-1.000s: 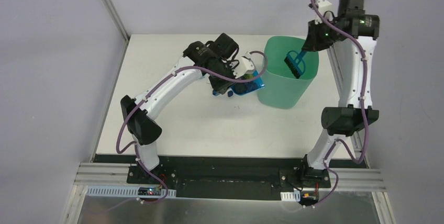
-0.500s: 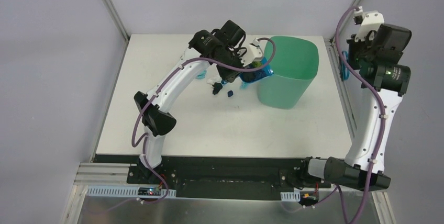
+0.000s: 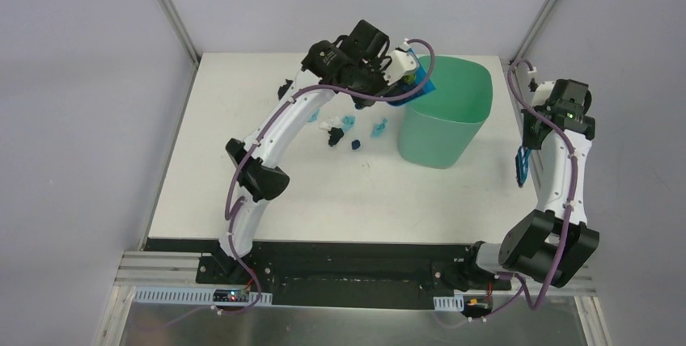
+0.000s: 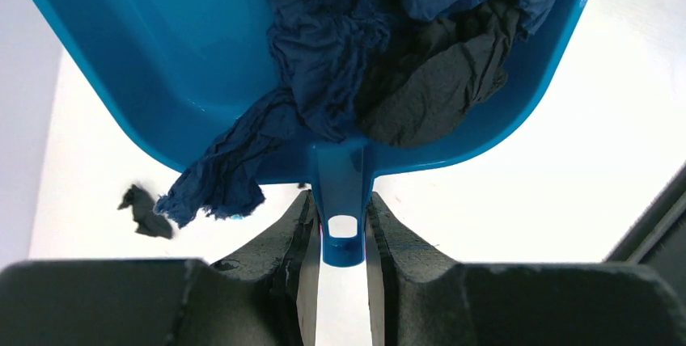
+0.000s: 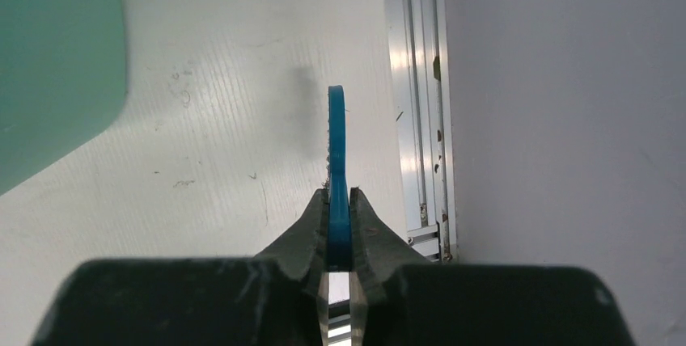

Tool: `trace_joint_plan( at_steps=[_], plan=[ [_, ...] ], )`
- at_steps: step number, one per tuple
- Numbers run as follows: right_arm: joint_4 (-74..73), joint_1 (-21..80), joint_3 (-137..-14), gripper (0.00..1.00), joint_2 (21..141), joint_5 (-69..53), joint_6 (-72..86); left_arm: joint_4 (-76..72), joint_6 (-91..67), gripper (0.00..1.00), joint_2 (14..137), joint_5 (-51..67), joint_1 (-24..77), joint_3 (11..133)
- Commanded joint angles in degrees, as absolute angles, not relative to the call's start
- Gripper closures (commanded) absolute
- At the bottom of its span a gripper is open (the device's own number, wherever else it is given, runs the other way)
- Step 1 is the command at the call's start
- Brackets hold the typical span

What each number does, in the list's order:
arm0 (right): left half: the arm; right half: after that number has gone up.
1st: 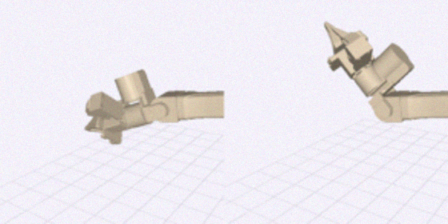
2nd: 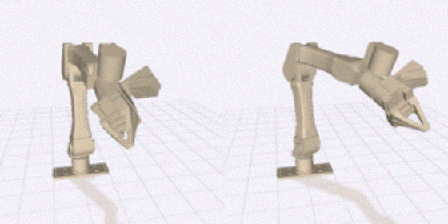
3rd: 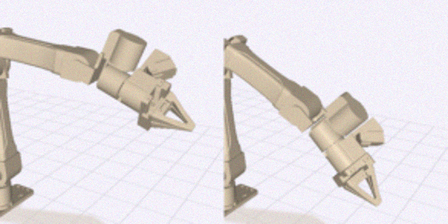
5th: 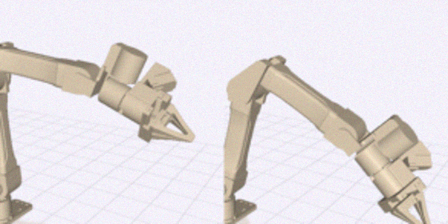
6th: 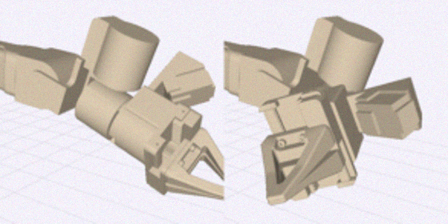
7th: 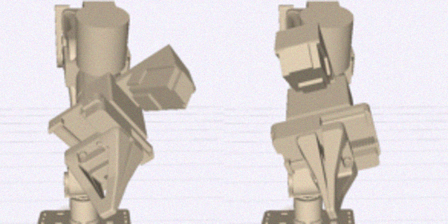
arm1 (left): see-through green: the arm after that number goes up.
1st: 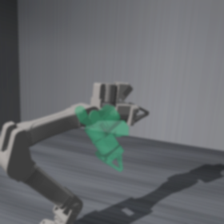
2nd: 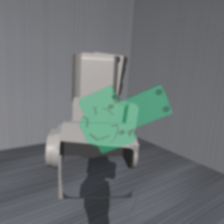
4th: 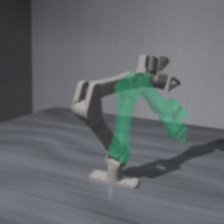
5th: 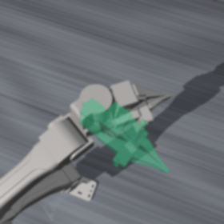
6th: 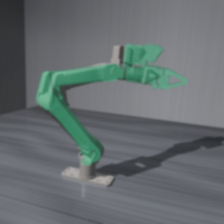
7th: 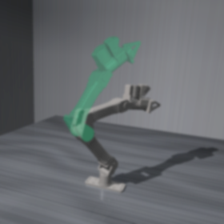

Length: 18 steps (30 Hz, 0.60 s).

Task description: Sweep away the paper scraps from the table

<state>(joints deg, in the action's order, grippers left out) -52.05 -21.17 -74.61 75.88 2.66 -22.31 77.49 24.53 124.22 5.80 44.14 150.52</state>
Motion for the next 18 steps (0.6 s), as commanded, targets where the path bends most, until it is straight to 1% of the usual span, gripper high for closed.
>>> trace_joint_plan(
  at_steps=[1,7,10,14,18],
  plan=[
    [-49.16,-21.44,-72.08,1.00,74.95,3.67,-21.65,71.70,23.59,1.00,127.23,0.37,43.53,156.71],
    [-49.56,-21.45,-69.31,1.00,73.88,3.67,-21.65,65.26,25.32,1.00,131.83,-6.90,43.95,162.97],
    [-49.57,-21.45,-67.66,1.00,73.22,3.67,-21.65,60.99,27.90,1.00,132.98,-10.37,45.08,163.53],
    [-49.55,-21.45,-66.20,1.00,73.38,3.67,-21.65,52.50,35.36,1.00,132.71,-15.55,48.37,160.39],
    [-49.37,-21.45,-65.54,1.00,73.03,3.67,-21.65,45.03,46.59,1.00,133.26,-22.42,52.27,156.20]
  ],
)
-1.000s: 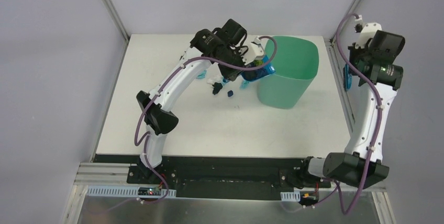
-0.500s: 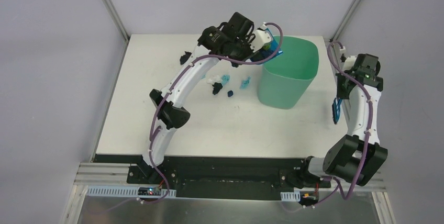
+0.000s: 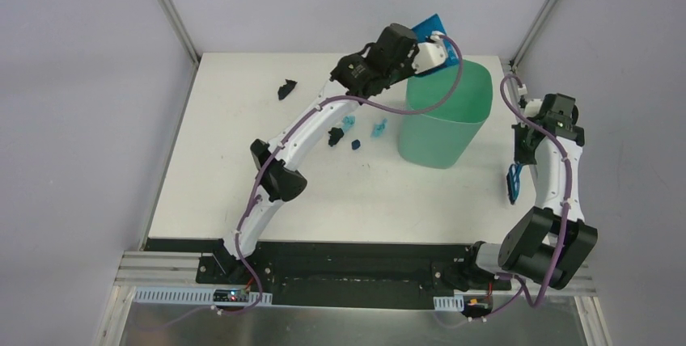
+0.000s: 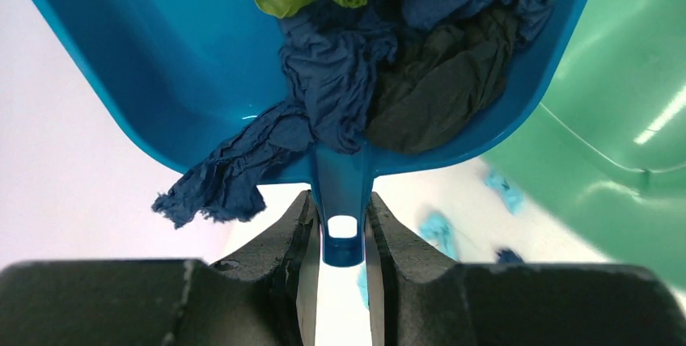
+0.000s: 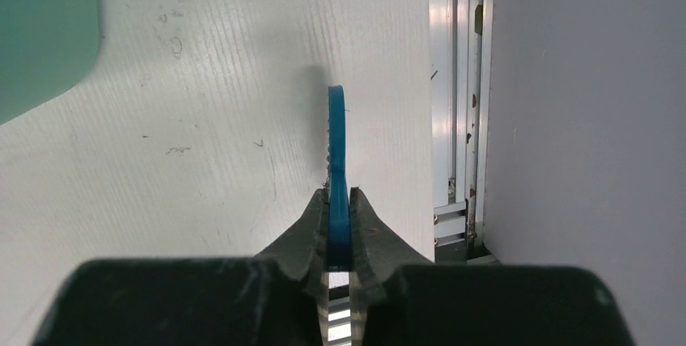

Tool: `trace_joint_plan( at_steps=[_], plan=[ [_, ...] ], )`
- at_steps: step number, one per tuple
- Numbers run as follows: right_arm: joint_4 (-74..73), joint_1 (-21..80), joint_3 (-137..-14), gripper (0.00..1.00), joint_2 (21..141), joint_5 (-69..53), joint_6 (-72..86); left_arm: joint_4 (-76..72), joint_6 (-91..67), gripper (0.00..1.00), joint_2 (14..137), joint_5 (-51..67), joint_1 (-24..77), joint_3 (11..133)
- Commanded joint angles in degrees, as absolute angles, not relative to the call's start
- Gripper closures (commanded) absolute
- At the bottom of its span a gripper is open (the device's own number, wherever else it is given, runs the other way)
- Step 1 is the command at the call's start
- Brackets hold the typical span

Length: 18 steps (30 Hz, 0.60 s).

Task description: Sweep away the paper scraps from the table

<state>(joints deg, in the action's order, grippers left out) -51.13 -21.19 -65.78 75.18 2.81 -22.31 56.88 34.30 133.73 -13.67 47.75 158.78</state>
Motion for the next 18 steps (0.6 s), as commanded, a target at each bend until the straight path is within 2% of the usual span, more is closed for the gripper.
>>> trace_joint_plan(
  at_steps=[1,5,6,7,8,13,18],
  plan=[
    [-49.20,-21.45,-65.26,1.00,72.68,3.67,-21.65,42.77,49.98,1.00,133.39,-23.92,53.19,155.04],
    [-48.45,-21.45,-63.70,1.00,70.68,3.67,-21.65,35.75,59.52,1.00,133.74,-28.68,55.55,150.95],
    [-48.37,-21.45,-63.43,0.51,70.20,3.67,-21.65,33.36,62.64,1.00,133.95,-30.05,55.88,150.09],
    [-48.27,-21.45,-63.18,0.97,69.83,-9.98,-21.65,30.88,65.75,1.00,134.28,-31.57,56.17,148.95],
    [-48.24,-21.45,-62.97,1.00,69.45,-13.58,-10.33,28.41,68.70,1.00,134.54,-32.76,56.36,148.05],
    [-47.98,-21.45,-62.04,1.00,67.66,-14.15,-10.18,14.40,82.09,1.00,134.26,-36.06,57.02,140.63],
    [-47.55,-21.52,-61.57,1.00,66.90,-14.30,-9.97,6.98,88.92,1.00,133.91,-36.39,57.21,137.35]
  ],
)
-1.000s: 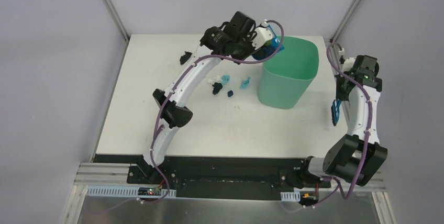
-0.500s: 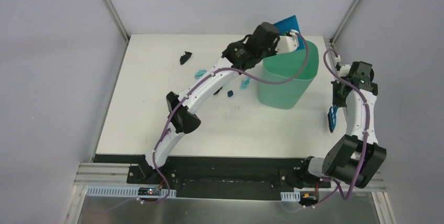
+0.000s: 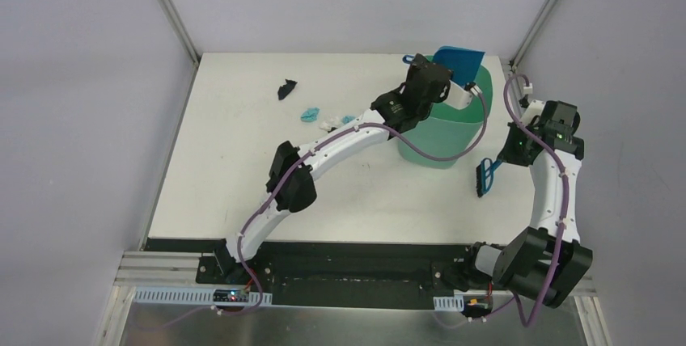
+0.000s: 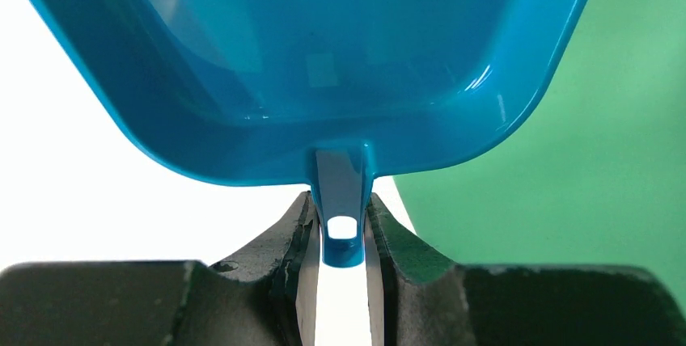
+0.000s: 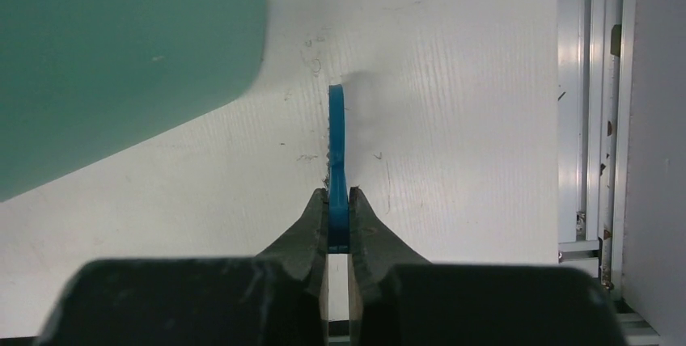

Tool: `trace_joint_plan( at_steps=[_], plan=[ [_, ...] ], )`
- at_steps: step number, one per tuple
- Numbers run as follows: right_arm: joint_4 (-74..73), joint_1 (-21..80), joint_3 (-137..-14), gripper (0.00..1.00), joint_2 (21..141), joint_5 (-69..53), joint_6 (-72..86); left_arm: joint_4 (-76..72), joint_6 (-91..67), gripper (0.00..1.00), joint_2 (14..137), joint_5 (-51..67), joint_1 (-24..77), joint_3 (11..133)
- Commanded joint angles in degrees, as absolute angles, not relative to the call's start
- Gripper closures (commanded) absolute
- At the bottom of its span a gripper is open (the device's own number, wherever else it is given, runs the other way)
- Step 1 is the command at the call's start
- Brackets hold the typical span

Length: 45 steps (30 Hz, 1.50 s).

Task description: Sweep away the paper scraps from the table

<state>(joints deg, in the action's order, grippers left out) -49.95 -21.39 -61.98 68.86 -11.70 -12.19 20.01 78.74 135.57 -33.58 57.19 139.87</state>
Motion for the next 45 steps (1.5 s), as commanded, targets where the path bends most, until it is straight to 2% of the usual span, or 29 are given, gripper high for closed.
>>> trace_joint_plan(
  at_steps=[1,5,8,20,25,33,37,40,45],
  plan=[
    [-47.40,-21.53,-61.41,1.00,66.70,-14.52,-9.90,2.95,91.55,1.00,133.15,-35.94,57.18,134.77],
    [-46.66,-21.52,-61.16,1.00,66.71,-15.06,-9.24,-19.91,108.08,1.00,131.05,-31.62,57.18,124.14],
    [-46.66,-21.62,-61.30,1.00,66.90,-15.60,-8.99,-28.72,113.54,1.00,131.49,-29.24,57.36,121.94],
    [-46.67,-21.80,-60.02,1.00,64.71,-17.45,-8.49,-23.28,108.07,1.00,127.90,-31.90,58.10,125.56],
    [-46.52,-21.80,-59.85,1.00,60.28,-15.41,-9.18,-8.00,97.30,1.00,121.90,-37.55,57.26,126.55],
    [-49.22,-21.80,-59.08,1.00,52.15,-18.49,-14.36,36.13,69.56,1.00,111.39,-38.22,51.74,126.73],
    [-54.75,-21.74,-59.76,1.00,51.59,-22.73,-17.94,57.23,53.06,1.00,108.71,-31.05,46.84,127.34],
    [-58.24,-21.71,-59.31,1.00,50.78,-27.47,-22.26,73.16,42.05,1.00,108.10,-20.56,43.14,127.34],
    [-67.63,-21.37,-62.74,1.00,50.22,-34.90,-29.94,81.89,32.91,1.00,103.93,-4.08,38.30,114.27]
  ],
)
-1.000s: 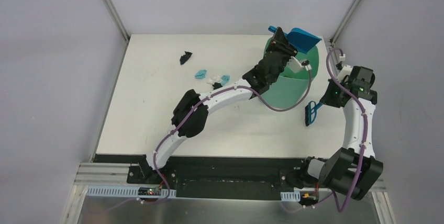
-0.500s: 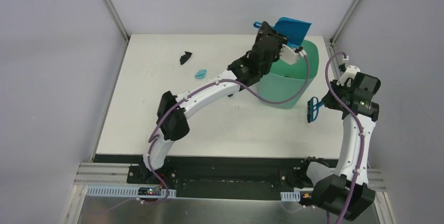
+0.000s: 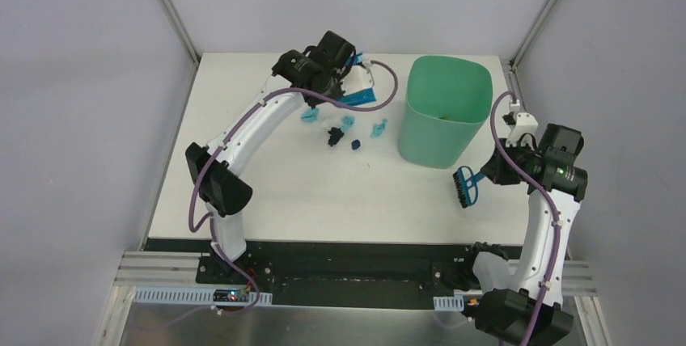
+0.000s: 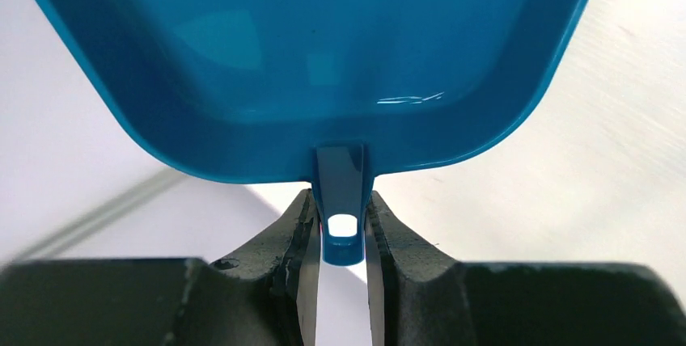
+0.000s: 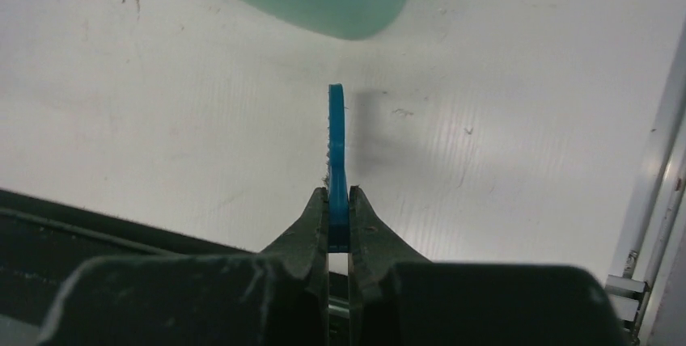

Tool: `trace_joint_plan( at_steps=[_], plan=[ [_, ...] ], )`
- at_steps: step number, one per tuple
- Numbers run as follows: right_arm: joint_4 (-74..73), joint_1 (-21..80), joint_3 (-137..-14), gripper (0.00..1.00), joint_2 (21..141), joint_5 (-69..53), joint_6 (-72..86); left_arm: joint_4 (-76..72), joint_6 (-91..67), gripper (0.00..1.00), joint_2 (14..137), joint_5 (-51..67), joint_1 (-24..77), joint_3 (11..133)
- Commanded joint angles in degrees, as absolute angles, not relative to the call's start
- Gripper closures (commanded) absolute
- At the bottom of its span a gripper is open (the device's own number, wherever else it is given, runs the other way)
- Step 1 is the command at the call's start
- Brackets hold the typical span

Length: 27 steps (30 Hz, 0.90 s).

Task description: Sweep away the paper scraps from the table

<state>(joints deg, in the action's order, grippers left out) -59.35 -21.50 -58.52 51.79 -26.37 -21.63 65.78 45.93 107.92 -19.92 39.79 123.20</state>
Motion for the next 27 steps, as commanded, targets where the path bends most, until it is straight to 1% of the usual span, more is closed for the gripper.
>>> trace_joint_plan(
  at_steps=[1,6,10,13,16,18,22,24,26,27],
  plan=[
    [-70.19,-21.29,-63.84,1.00,49.89,-36.73,-32.03,82.04,32.17,1.00,102.60,-2.67,38.10,110.40],
    [-79.62,-20.69,-66.61,1.00,46.78,-43.92,-41.46,84.15,28.69,1.00,98.29,5.07,37.73,95.58],
    [-80.43,-19.62,-67.83,1.00,47.73,-45.27,-41.51,82.87,28.27,1.00,95.25,7.67,37.35,87.62],
    [-82.72,-18.64,-69.93,1.00,49.30,-49.37,-43.41,82.54,27.69,1.00,94.14,10.60,36.36,83.73],
    [-79.46,-16.87,-71.27,1.00,50.07,-51.60,-40.10,80.93,27.26,1.00,92.89,12.77,35.07,79.94],
    [-72.80,-14.42,-72.31,1.00,51.38,-47.47,-32.27,79.32,26.46,1.00,92.54,12.41,33.85,77.70],
    [-67.24,-7.75,-77.54,1.00,56.20,-41.88,-27.79,76.74,25.89,1.00,93.19,11.66,32.07,74.93],
    [-64.99,-2.18,-79.90,1.00,59.17,-38.53,-25.08,75.75,25.61,1.00,93.18,10.34,31.55,74.04],
    [-63.44,5.70,-81.50,1.00,62.11,-32.99,-24.20,74.66,25.31,1.00,92.77,8.38,30.75,72.92],
    [-62.72,7.74,-82.11,1.00,63.85,-32.41,-23.77,73.86,24.84,1.00,92.47,6.96,30.30,72.57]
  ],
)
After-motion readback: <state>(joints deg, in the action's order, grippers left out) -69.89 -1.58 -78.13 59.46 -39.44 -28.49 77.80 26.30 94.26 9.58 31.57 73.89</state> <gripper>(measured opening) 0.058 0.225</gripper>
